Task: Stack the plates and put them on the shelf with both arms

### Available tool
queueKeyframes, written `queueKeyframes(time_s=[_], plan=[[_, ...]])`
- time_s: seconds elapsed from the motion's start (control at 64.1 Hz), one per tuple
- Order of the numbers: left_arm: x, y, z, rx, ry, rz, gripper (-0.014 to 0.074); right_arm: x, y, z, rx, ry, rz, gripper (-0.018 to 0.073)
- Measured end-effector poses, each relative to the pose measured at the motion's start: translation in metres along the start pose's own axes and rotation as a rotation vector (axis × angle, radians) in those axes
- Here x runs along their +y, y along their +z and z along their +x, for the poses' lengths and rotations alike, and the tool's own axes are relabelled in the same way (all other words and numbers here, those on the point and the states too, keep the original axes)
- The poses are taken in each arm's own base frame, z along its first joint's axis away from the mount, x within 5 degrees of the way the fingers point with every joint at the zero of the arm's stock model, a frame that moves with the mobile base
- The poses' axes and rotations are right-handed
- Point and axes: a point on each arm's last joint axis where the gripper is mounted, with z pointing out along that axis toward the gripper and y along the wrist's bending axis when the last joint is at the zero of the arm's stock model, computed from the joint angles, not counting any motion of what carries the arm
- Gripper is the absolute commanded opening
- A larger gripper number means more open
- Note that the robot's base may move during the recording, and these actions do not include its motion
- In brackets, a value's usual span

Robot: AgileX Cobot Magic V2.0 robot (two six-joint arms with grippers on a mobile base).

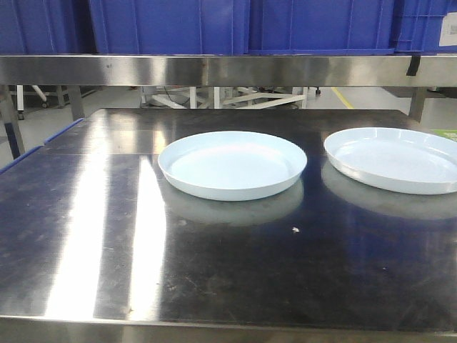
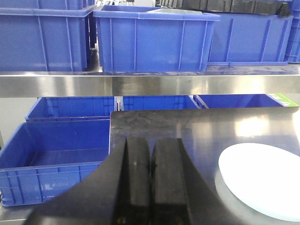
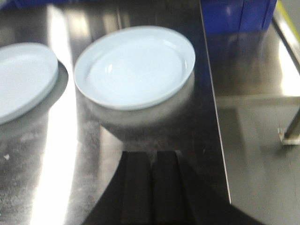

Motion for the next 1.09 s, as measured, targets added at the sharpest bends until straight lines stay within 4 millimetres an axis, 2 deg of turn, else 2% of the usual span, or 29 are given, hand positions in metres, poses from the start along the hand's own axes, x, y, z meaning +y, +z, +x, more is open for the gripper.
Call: queueKeyframes(time_s=[0.281, 0.546, 0.702, 0.905, 1.092], plan=[[0.0, 0.0, 0.0, 0.0, 0.0, 0.0, 0.0083, 0.005, 0.048, -0.046, 0.222, 0.013, 0.031, 0.0055], [0.0, 0.0, 0.0, 0.0, 0.0, 0.0, 0.0083, 0.008, 0.113, -0.081, 0.476, 0.024, 0.051, 0.0055], [0.0, 0.0, 0.0, 0.0, 0.0, 0.0, 0.0083, 0.009, 0.139, -0.11, 0.533, 0.034, 0.055, 0.0055], [0.0, 0.0, 0.0, 0.0, 0.0, 0.0, 0.0083, -0.01, 0.169, -0.142, 0.542, 0.084, 0.102, 0.0058], [0.0, 0.0, 0.0, 0.0, 0.0, 0.0, 0.0083, -0.034, 0.203, -0.152, 0.624, 0.129, 0.143, 0.0077]])
